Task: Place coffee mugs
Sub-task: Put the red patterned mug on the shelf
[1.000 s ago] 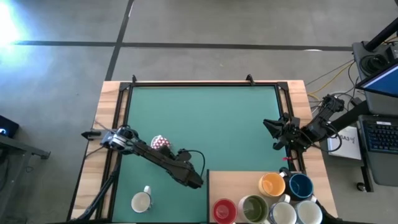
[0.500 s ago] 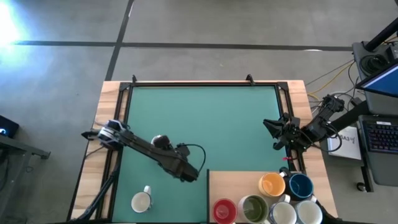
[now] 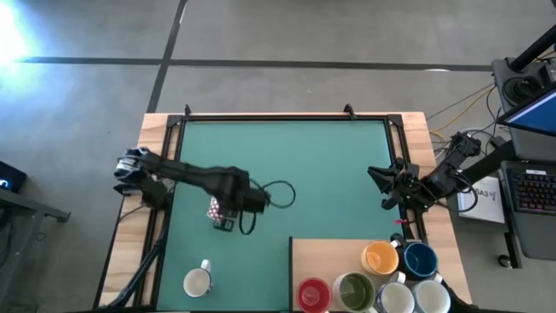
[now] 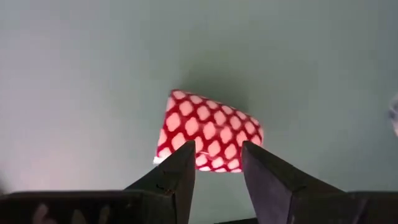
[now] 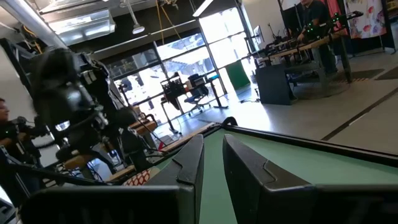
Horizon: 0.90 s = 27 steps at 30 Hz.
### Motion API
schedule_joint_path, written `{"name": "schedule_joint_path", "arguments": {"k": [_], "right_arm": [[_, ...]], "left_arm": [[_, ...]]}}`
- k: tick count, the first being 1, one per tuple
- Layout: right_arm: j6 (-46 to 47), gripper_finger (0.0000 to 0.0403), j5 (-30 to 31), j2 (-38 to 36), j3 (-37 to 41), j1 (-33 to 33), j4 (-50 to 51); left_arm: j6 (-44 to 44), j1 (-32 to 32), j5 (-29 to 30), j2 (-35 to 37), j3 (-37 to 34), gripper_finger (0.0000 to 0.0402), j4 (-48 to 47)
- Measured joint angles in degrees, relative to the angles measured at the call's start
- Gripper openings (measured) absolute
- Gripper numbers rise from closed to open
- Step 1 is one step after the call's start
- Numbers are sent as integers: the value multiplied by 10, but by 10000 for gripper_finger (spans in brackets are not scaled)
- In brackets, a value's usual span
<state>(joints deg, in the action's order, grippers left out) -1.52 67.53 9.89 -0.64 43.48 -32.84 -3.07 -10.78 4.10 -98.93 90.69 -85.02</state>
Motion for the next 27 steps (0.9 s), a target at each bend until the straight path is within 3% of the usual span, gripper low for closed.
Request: {"name": "schedule_joint_path", "arguments": {"k": [6,11,22,27], "right_arm": [[0,50,0,0,0,0,0],[0,50,0,0,0,0,0],[0,50,0,0,0,0,0],[0,50,0,0,0,0,0]], "left_arm": [[-176,96,-122,46,-60,114,26],[-278,172,-183,52,-104,114,34],[-452,267,-207,50,-179,114,74],[-478,282,-213,50,-195,114,114]]}}
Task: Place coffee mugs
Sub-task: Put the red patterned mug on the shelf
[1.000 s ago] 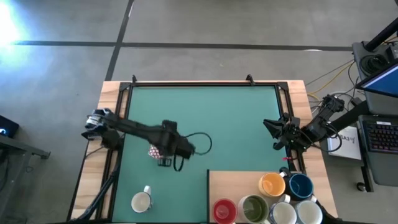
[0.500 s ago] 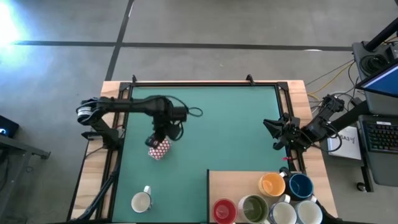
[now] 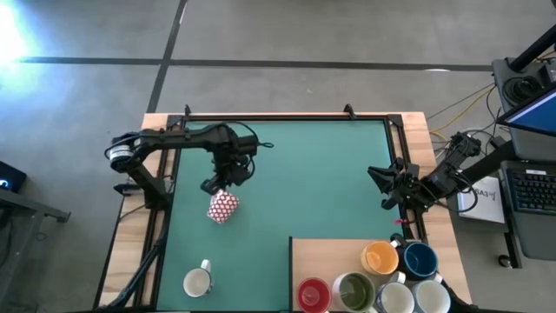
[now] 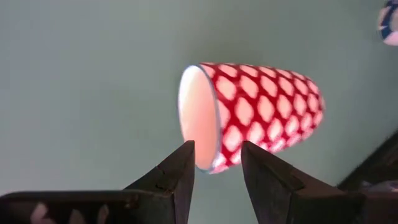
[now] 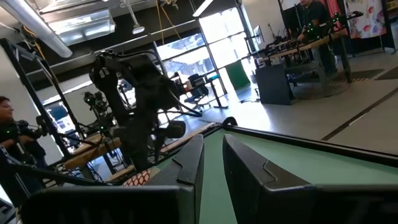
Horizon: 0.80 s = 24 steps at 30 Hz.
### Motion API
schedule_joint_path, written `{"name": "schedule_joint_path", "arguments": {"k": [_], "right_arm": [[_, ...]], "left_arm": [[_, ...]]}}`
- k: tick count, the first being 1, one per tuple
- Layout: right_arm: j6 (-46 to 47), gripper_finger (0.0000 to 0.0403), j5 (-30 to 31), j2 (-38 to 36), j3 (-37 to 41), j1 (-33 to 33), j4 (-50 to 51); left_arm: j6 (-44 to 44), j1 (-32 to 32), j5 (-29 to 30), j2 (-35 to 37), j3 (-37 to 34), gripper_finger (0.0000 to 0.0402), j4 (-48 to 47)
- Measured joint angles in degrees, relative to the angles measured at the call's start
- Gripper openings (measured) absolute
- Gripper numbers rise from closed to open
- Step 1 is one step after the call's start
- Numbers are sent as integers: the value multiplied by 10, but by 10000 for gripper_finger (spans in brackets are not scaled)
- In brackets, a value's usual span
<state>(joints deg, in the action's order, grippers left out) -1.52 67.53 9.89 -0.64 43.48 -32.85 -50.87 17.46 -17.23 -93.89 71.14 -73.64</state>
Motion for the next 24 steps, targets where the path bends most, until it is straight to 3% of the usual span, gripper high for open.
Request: {"name": "schedule_joint_path", "arguments": {"k": [8,18,24], "right_arm": [[0,50,0,0,0,0,0],[0,50,0,0,0,0,0],[0,50,0,0,0,0,0]], "left_arm": [[4,3,-21,-12,-17,114,35],[34,3,-94,-82,3,114,-8],[51,2,-132,-89,-6,114,-34]]}}
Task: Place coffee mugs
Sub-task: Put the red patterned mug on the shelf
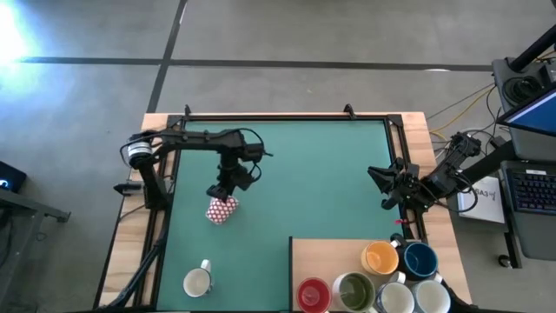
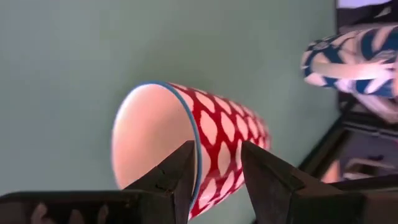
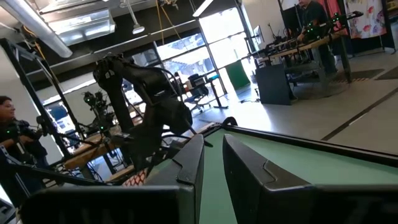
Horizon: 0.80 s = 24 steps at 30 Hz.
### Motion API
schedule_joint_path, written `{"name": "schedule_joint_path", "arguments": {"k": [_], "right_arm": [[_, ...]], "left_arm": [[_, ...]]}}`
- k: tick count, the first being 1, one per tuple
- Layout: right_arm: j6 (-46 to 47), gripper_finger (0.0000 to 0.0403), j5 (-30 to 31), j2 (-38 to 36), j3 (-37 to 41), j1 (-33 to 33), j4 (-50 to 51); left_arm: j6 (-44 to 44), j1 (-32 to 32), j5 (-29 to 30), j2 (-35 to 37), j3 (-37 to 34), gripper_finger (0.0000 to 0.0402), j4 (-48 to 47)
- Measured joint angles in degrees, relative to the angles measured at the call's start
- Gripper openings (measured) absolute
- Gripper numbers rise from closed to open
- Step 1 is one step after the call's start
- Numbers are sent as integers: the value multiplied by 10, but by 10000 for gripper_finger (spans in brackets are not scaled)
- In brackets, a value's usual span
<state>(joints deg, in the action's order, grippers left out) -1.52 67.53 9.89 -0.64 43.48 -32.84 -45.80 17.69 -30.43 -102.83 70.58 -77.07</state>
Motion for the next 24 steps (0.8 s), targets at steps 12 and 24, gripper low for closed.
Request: {"name": "schedule_joint_path", "arguments": {"k": [12,24], "right_arm": [[0,50,0,0,0,0,0],[0,50,0,0,0,0,0]], "left_arm": [[15,-4,-28,1,-11,58,-8],[17,-5,-75,8,0,5,-11]]}}
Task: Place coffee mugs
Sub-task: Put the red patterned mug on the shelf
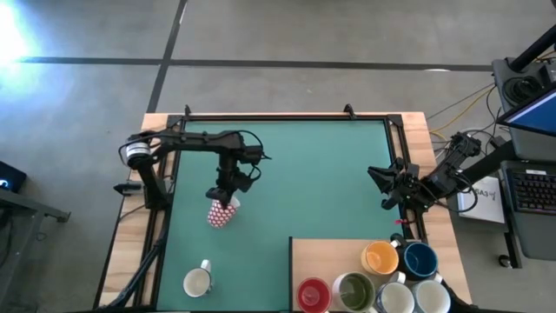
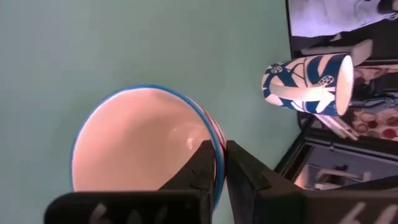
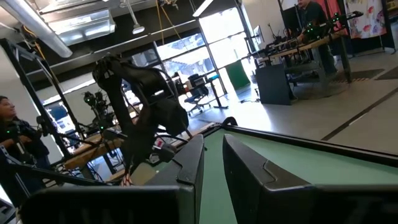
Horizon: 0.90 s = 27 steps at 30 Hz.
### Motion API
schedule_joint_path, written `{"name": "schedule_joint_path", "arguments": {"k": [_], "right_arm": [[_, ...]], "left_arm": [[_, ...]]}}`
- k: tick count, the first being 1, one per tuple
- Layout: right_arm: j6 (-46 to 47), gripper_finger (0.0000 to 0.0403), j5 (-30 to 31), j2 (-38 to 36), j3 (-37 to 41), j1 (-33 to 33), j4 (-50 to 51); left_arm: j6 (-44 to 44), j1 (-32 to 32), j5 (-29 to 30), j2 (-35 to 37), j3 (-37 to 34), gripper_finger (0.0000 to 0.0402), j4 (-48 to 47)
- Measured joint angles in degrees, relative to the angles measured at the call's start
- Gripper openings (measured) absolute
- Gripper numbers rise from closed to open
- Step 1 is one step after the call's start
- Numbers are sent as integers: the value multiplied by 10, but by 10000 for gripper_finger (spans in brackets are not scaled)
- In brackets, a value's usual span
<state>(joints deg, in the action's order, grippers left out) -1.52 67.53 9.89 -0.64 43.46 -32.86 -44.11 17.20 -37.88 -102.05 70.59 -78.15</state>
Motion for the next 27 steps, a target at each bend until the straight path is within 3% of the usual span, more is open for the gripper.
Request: {"name": "schedule_joint_path", "arguments": {"k": [8,18,27], "right_arm": [[0,50,0,0,0,0,0],[0,50,0,0,0,0,0],[0,50,0,0,0,0,0]], "left_arm": [[-58,-8,65,26,41,2,31],[-140,-33,217,31,86,0,163],[-239,-52,228,30,79,5,219]]}}
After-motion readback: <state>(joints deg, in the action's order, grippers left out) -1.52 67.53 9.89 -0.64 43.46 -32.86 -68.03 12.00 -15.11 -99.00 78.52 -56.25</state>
